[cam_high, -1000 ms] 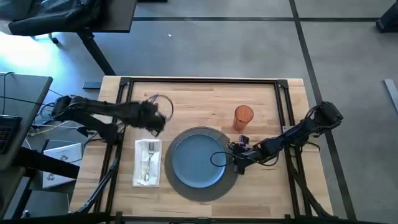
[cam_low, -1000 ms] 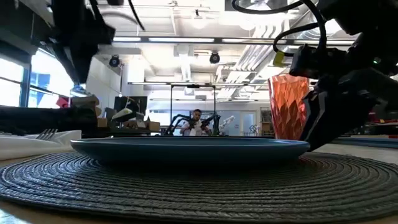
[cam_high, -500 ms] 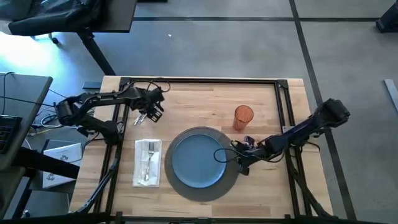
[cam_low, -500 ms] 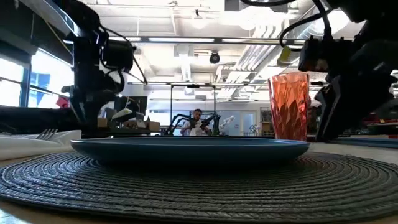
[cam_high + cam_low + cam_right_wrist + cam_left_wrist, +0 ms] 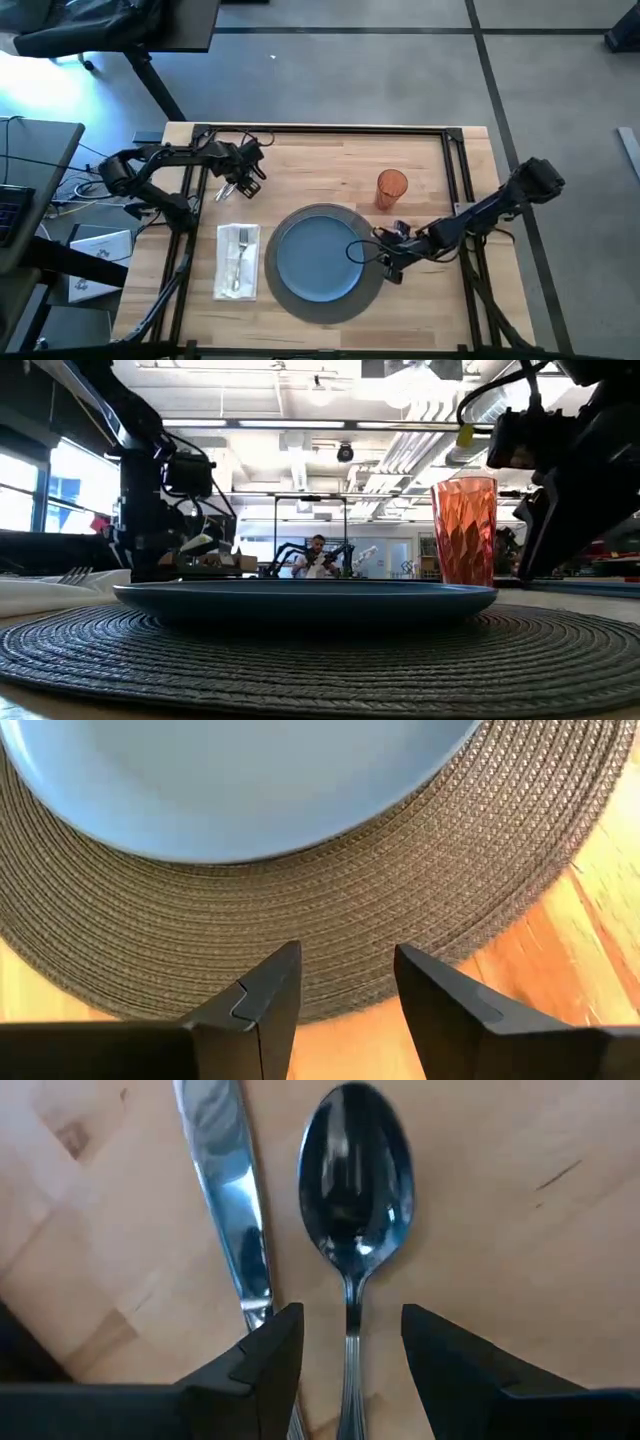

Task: Set table place
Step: Put the silver spoon to the right of the gray table mat

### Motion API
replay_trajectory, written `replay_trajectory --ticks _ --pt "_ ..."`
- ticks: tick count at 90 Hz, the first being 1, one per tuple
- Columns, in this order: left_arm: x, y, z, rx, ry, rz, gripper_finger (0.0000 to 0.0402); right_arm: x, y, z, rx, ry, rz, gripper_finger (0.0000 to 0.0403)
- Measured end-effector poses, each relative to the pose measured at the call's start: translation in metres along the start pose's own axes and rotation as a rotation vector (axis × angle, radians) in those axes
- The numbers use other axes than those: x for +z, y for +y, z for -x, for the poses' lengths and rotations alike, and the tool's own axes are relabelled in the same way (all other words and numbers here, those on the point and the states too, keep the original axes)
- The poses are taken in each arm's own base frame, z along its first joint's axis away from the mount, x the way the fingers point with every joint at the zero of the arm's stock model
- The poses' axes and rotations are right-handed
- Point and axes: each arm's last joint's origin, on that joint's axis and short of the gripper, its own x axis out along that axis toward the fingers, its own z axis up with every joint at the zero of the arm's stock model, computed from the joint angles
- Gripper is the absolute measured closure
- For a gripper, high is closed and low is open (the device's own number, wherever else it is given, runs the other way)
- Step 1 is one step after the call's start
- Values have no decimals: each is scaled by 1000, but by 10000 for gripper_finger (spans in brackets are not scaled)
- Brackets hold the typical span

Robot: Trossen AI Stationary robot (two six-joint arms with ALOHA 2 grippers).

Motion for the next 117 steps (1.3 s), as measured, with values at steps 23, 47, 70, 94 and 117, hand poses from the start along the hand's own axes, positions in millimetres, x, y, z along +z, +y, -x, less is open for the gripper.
replay_trajectory --ticks 23,47,70,94,117 --pt "0 -3 -3 -63 19 -28 390 0 0 0 -2 1 8 254" --pt "8 -10 37 -96 -110 22 399 -3 -1 4 16 48 -32 254" --pt "12 -48 107 -252 -331 5 401 -1 7 32 98 -41 -69 254" --pt "-1 -109 152 -423 -605 -60 401 6 19 54 69 -338 -92 254" --pt "-20 -156 177 -496 -890 -65 401 36 28 59 10 -710 -135 254"
